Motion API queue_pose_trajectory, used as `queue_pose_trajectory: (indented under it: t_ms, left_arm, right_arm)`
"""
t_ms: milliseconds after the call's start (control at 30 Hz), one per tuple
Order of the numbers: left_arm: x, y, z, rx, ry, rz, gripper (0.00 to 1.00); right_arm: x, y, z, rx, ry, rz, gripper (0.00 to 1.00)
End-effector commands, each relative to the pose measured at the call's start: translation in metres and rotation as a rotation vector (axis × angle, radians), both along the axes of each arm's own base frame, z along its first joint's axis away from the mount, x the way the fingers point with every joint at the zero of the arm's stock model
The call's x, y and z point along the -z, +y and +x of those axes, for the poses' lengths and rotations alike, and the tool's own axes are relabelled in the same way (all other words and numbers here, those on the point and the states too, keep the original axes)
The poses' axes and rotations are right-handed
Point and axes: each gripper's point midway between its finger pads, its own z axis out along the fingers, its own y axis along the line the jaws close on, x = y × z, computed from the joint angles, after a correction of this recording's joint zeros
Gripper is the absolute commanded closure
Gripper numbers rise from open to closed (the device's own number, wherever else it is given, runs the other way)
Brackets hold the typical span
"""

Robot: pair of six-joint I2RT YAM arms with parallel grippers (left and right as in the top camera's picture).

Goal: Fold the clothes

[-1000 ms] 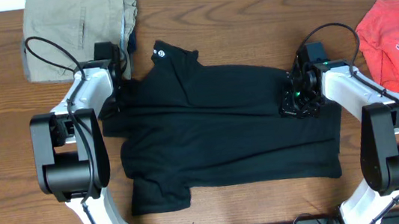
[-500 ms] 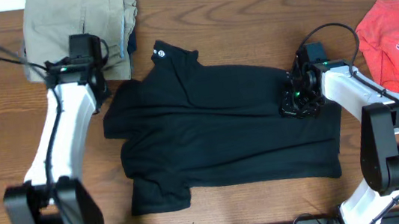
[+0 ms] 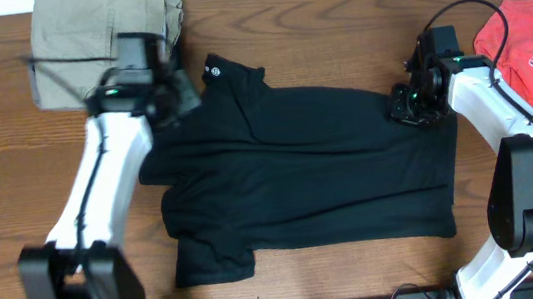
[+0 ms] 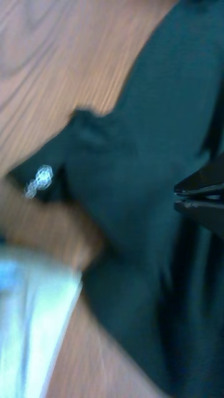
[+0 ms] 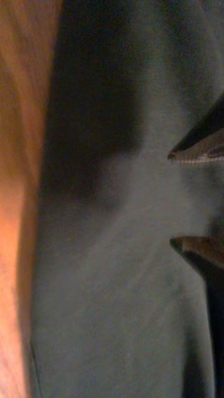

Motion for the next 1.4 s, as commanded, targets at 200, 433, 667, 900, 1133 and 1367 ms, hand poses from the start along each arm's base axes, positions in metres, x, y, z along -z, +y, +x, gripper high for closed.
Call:
queue_pose_trajectory:
  t_ms: [200, 433, 667, 900, 1133, 1367]
  left_arm:
    - [0.085, -0.046, 0.021, 0.125, 0.077, -0.031, 0.94]
    - [0.123, -0.032, 0.024, 0.090, 0.128, 0.034, 0.94]
    - [0.123, -0.025, 0.031, 0.071, 0.100, 0.073, 0.94]
    - [0.147, -0.019, 0.034, 0.055, 0.117, 0.108, 0.94]
    - [0.171, -0.005, 0.042, 0.015, 0.109, 0.179, 0.94]
    - [0.160, 0.000, 0.066, -0.021, 0.002, 0.201, 0.94]
  right_arm:
    - [0.000, 0.000, 0.023, -0.023, -0.080, -0.019, 0.47]
    - [0.025, -0.002, 0.030, -0.019, -0.065, -0.027, 0.64]
    - [0.057, -0.006, 0.027, -0.013, -0.009, -0.053, 0.75]
    - [0.071, -0.022, 0.019, 0.009, 0.037, -0.145, 0.79]
    - [0.071, -0.052, 0.020, 0.117, 0.043, -0.260, 0.99]
    - [0.067, -0.079, 0.034, 0.188, -0.017, -0.270, 0.99]
